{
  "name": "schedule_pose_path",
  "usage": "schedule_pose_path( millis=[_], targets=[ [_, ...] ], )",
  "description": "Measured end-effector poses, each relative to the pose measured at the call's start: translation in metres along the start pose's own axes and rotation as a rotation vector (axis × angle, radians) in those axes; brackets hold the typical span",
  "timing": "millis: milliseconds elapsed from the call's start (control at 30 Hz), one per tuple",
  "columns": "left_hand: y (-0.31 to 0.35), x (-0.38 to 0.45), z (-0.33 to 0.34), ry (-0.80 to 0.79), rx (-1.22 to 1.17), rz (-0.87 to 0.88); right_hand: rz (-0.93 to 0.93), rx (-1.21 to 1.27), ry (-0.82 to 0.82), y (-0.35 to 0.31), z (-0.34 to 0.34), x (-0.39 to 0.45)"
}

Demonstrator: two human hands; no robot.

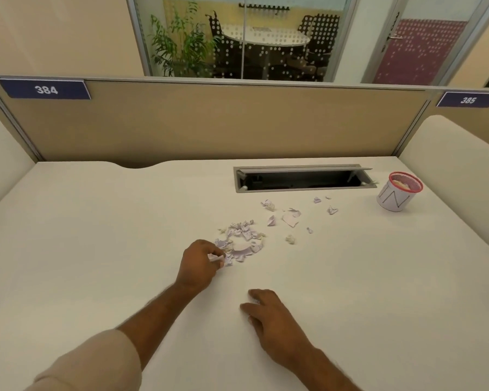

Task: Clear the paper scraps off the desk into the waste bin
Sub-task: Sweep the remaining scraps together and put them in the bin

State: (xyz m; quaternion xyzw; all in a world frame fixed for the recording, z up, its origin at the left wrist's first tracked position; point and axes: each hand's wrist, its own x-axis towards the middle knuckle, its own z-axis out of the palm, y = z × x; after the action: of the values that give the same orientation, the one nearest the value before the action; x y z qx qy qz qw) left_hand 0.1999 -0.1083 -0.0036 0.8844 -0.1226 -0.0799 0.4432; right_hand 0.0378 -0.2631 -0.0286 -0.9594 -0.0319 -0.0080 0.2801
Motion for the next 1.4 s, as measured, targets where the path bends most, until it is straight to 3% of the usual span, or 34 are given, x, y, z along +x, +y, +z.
schedule_pose_path(
  millis=[100,267,467,700,800,900,967,1233,1400],
  targets=[
    [-0.003,0.016,0.007,-0.077,0.162,0.059,0.003,-0.006,0.046,0.007,-0.006,0.002],
    [-0.009,0.013,0.011,-0.105,0.176,0.043,0.054,0.001,0.047,0.02,-0.01,0.006],
    [-0.019,-0.004,0.003,-0.113,0.097,0.027,0.091,0.015,0.049,0.021,-0.015,0.024],
    [-0.03,-0.022,-0.014,0.032,-0.099,-0.12,0.082,0.124,0.185,-0.013,-0.022,0.089],
    [-0.034,-0.028,-0.021,0.066,-0.163,-0.158,0.031,0.027,0.015,-0.027,-0.02,0.118],
    [-0.039,-0.033,-0.028,0.083,-0.197,-0.185,0.043,-0.223,-0.212,-0.036,-0.011,0.13],
    [-0.044,-0.035,-0.032,0.099,-0.209,-0.194,0.03,-0.294,-0.271,-0.038,-0.004,0.125],
    [-0.05,-0.036,-0.035,0.107,-0.207,-0.206,-0.093,-0.23,-0.152,-0.019,0.007,0.085],
    [-0.048,-0.037,-0.032,0.094,-0.204,-0.212,0.075,-0.041,-0.042,0.002,-0.018,0.074]
  ],
)
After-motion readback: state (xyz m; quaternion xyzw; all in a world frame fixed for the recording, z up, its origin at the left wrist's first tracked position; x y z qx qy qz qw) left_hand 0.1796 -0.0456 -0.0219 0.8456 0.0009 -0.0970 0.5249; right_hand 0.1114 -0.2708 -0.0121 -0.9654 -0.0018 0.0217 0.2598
